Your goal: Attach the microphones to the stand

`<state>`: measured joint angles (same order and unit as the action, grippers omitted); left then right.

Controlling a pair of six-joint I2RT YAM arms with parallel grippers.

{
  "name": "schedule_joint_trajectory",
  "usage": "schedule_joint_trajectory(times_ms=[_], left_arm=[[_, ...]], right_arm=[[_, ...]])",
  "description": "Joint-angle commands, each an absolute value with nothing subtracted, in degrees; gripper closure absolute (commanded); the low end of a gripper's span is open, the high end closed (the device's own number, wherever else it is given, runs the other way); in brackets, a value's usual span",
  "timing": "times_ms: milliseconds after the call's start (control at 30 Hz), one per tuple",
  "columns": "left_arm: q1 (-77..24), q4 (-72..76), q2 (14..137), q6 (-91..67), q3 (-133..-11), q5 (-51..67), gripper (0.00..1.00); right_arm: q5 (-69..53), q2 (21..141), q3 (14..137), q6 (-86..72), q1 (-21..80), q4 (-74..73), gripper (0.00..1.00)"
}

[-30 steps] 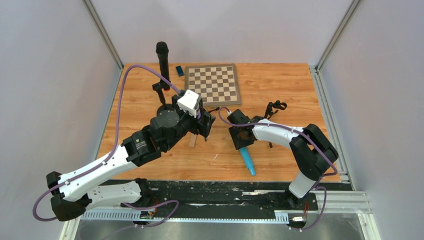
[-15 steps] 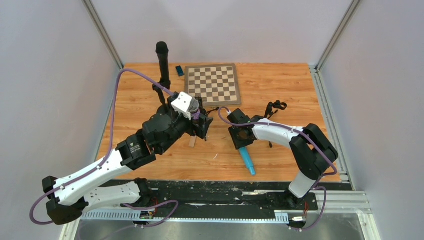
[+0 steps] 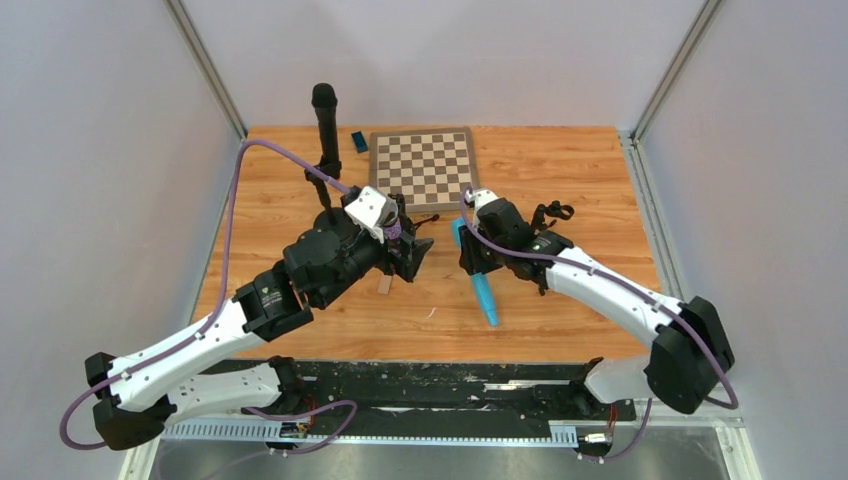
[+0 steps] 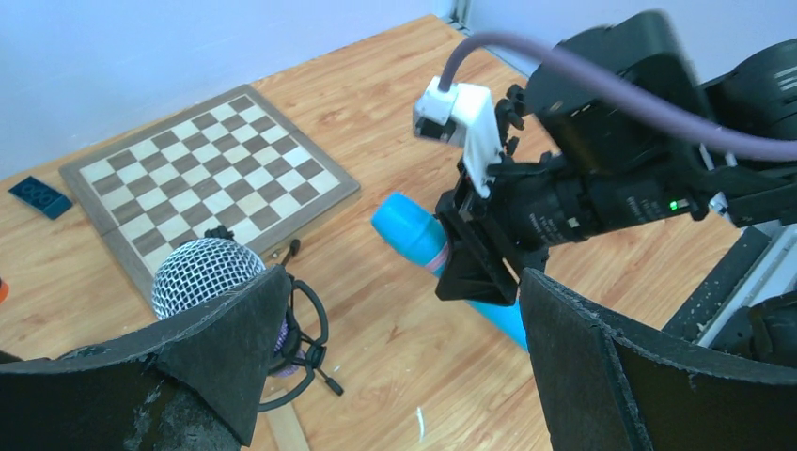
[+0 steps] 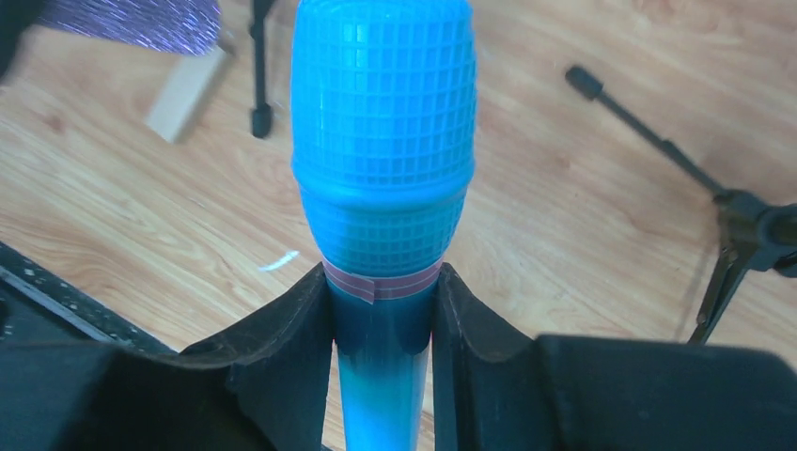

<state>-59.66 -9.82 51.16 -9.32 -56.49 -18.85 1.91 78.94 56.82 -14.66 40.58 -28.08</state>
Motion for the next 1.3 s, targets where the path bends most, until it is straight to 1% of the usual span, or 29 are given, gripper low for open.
schedule_joint_trajectory(times_ms=[0, 200, 367, 467, 700, 833, 900, 967, 1100, 1167, 1267], left_arm=[[-60.05, -5.34, 50.82, -8.85, -56.24, -16.54, 0.0], [-60.07, -1.07, 52.87, -9.74, -56.39, -11.0, 0.0], [-60.03, -0.92, 58.87, -9.67, -59.84, -6.4, 0.0], [-60.04, -0.87, 62.72, -9.2, -61.7, -5.56, 0.0], [-59.99, -3.63, 76.11, -5.87, -72.62, -2.35, 0.0], [-59.93, -4.41, 83.33, -4.31, -78.07, -3.88, 0.0], [-59.46, -4.75, 86.77, -3.45, -80.96, -1.57, 0.0], [-58.36, -5.26, 90.16, -3.73, -84.16, 3.06, 0.0], [-53.84, -2.74, 96.86, -6.25, -88.23, 18.79, 0.0], [-52.49, 0.12, 99.14, -6.57, -88.99, 24.27, 0.0], [-51.04, 3.4, 102.05, -6.76, -89.96, 28.65, 0.0]], right_arm=[[2.7, 71.94, 57.12, -13.71, 40.37, -21.62, 1.0], [4.24, 61.16, 52.85, -14.55, 38.4, -15.69, 1.0], [2.61, 52.05, 48.96, -15.44, 34.79, -13.11, 1.0], [4.66, 46.66, 46.5, -15.92, 33.74, -13.18, 1.0], [10.94, 33.18, 39.78, -15.55, 32.62, -13.54, 1.0], [13.76, 29.64, 39.53, -15.12, 31.9, -16.72, 1.0], [13.83, 29.49, 39.84, -14.74, 31.26, -18.35, 1.0], [13.16, 29.69, 39.96, -14.38, 30.38, -19.46, 1.0], [11.62, 30.02, 39.89, -14.27, 28.23, -20.73, 1.0], [10.6, 30.38, 39.97, -14.36, 26.45, -21.35, 1.0], [8.57, 30.78, 40.24, -15.23, 22.79, -22.46, 1.0]])
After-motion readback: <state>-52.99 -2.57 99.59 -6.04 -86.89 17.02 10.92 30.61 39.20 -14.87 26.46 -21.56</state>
